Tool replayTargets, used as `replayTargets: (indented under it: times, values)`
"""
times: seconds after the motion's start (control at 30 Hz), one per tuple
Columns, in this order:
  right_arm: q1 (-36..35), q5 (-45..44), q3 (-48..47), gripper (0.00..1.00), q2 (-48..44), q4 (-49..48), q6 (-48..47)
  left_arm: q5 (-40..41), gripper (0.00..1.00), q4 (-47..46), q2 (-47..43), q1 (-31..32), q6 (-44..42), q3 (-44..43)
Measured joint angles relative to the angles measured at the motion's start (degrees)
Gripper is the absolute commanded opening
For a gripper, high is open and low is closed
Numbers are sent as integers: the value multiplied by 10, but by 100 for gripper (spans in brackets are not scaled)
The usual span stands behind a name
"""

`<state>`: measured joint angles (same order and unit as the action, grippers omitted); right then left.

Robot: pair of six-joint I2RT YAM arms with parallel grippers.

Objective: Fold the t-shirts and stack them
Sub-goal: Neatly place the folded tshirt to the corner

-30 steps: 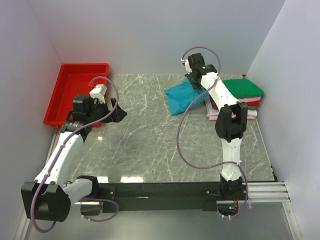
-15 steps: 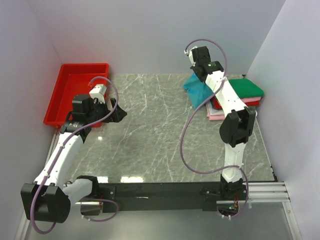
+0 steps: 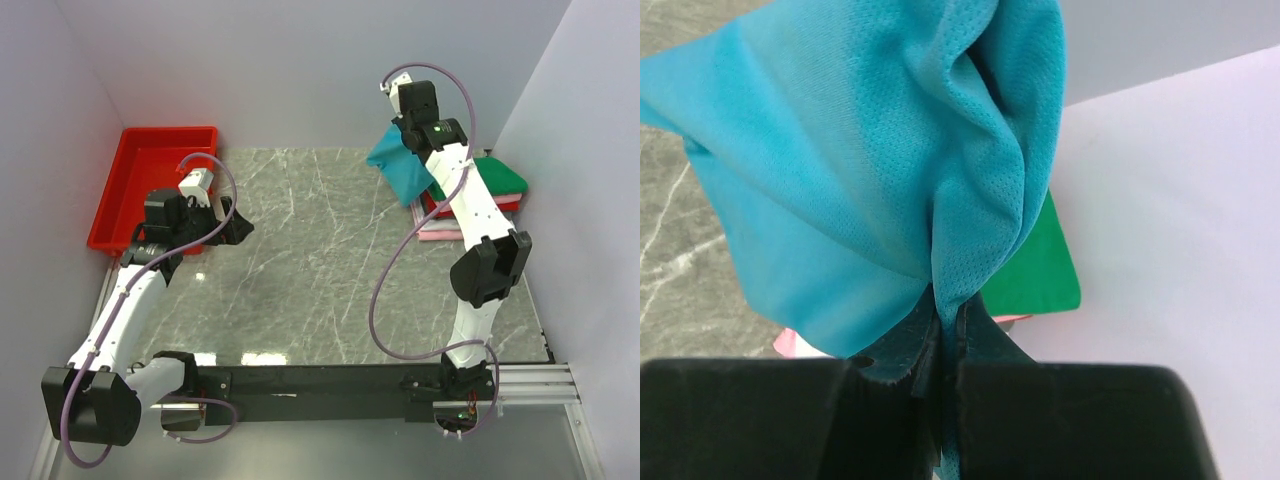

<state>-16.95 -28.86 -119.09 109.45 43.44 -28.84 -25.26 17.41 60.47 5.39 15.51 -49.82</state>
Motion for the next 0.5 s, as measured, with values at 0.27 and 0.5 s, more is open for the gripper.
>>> replayTargets:
  times: [0.27,0.5]
  values:
    - [1,-3,16,0,-30,5,-5,0,99,0,0,0,0,0]
    - [6,-2,22,0,-69,9,-7,0,99,0,0,0,-2,0]
